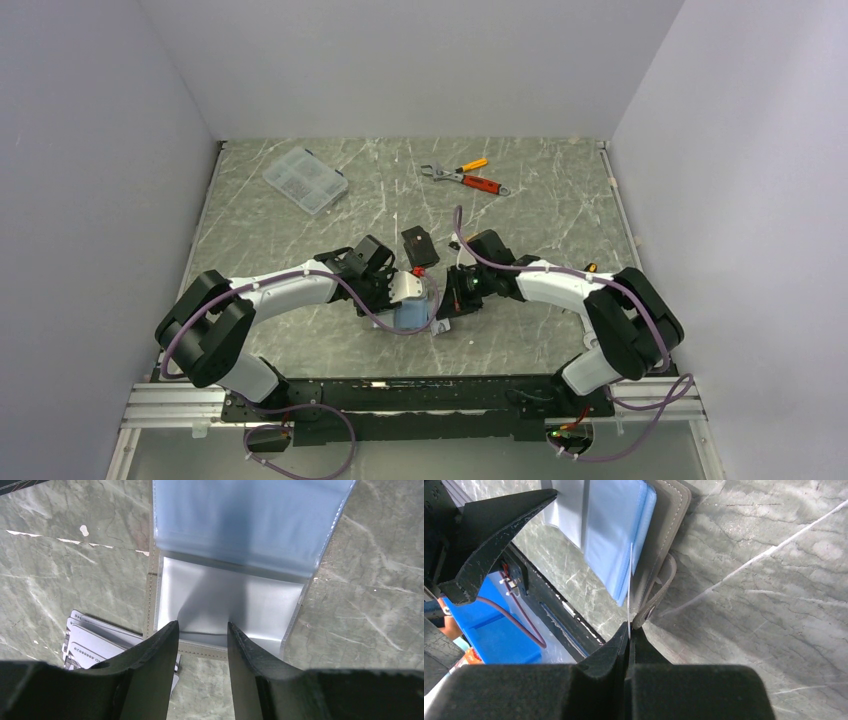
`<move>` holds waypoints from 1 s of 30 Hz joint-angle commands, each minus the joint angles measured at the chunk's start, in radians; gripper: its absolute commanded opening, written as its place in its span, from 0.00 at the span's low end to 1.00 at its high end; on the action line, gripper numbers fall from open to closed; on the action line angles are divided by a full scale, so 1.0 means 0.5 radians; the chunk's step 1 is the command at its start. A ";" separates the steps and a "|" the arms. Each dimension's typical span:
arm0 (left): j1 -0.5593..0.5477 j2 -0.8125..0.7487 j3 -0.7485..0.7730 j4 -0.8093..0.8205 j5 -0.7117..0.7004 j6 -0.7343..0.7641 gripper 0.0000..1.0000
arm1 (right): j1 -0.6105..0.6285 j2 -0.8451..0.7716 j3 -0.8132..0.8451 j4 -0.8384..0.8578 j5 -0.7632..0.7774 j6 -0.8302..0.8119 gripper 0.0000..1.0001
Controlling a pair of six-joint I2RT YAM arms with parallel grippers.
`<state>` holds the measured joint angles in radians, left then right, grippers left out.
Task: Put the credit cards into the card holder
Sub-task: Open the card holder at the center of the board.
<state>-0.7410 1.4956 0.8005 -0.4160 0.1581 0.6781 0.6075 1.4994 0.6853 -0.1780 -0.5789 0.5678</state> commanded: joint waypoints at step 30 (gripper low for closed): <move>-0.009 -0.048 -0.012 -0.015 -0.009 0.037 0.43 | 0.045 0.025 0.101 0.089 -0.078 -0.004 0.00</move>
<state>-0.7414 1.4948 0.8001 -0.4168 0.1585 0.6807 0.6174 1.5520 0.6903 -0.1566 -0.6079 0.5686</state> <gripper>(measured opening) 0.434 0.008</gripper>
